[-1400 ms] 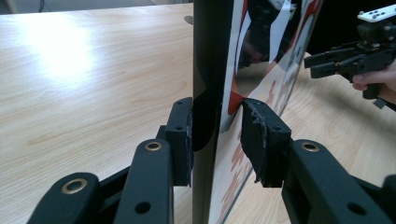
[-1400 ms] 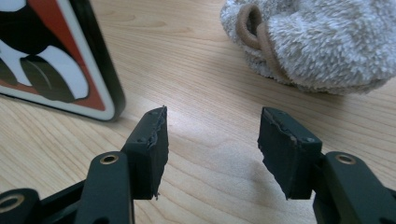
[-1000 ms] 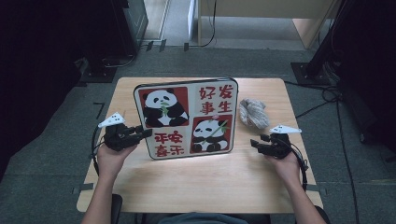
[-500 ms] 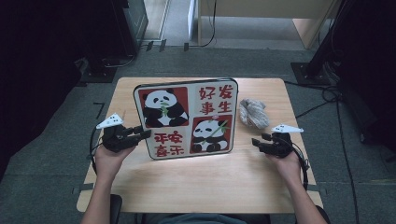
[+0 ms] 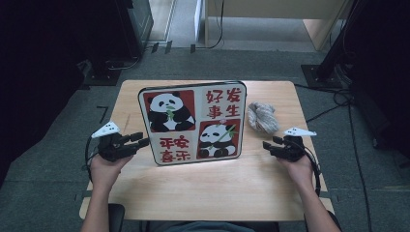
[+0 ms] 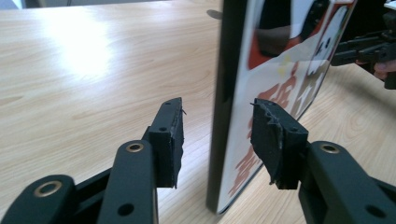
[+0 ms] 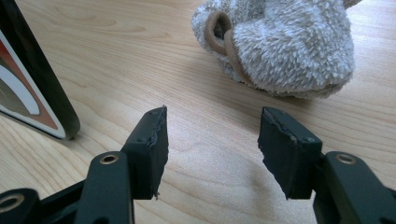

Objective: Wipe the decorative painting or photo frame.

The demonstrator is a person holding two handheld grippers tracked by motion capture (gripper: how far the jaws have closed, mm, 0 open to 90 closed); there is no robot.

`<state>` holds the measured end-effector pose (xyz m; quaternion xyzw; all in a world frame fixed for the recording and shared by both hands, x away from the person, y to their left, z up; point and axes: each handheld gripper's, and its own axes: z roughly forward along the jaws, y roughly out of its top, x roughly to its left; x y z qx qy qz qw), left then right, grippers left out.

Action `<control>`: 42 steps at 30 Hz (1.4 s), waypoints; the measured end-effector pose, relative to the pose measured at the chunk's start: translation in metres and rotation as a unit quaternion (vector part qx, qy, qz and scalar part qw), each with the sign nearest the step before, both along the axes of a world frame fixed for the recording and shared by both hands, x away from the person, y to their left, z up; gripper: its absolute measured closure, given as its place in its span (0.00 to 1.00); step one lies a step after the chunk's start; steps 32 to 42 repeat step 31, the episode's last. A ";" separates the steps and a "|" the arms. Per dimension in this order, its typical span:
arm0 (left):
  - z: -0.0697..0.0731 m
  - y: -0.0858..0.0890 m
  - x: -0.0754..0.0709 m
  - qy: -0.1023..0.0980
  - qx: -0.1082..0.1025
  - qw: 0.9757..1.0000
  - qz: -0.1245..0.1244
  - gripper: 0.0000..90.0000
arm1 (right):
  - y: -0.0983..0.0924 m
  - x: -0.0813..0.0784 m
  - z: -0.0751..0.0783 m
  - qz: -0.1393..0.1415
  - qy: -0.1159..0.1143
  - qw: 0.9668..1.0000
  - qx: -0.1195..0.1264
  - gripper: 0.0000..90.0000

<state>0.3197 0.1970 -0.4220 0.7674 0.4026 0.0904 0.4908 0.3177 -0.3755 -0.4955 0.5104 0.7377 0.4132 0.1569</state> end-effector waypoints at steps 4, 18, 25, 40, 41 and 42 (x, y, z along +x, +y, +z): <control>-0.006 0.006 0.003 -0.001 0.006 1.000 0.009 0.55 | 0.000 0.001 -0.001 0.001 0.004 1.000 -0.004 0.48; -0.020 0.015 0.015 0.001 0.019 0.999 0.027 0.45 | -0.005 0.004 -0.006 0.000 0.023 1.000 -0.008 0.47; -0.027 0.017 0.022 0.003 0.032 0.999 0.032 0.45 | -0.006 0.007 -0.007 0.005 0.022 1.000 -0.010 0.47; -0.031 0.017 0.025 0.018 0.034 0.999 0.030 0.44 | -0.006 0.009 -0.008 0.010 0.030 0.999 -0.010 0.47; -0.031 0.017 0.025 0.018 0.034 0.999 0.030 0.44 | -0.006 0.009 -0.008 0.010 0.030 0.999 -0.010 0.47; -0.031 0.017 0.025 0.018 0.034 0.999 0.030 0.44 | -0.006 0.009 -0.008 0.010 0.030 0.999 -0.010 0.47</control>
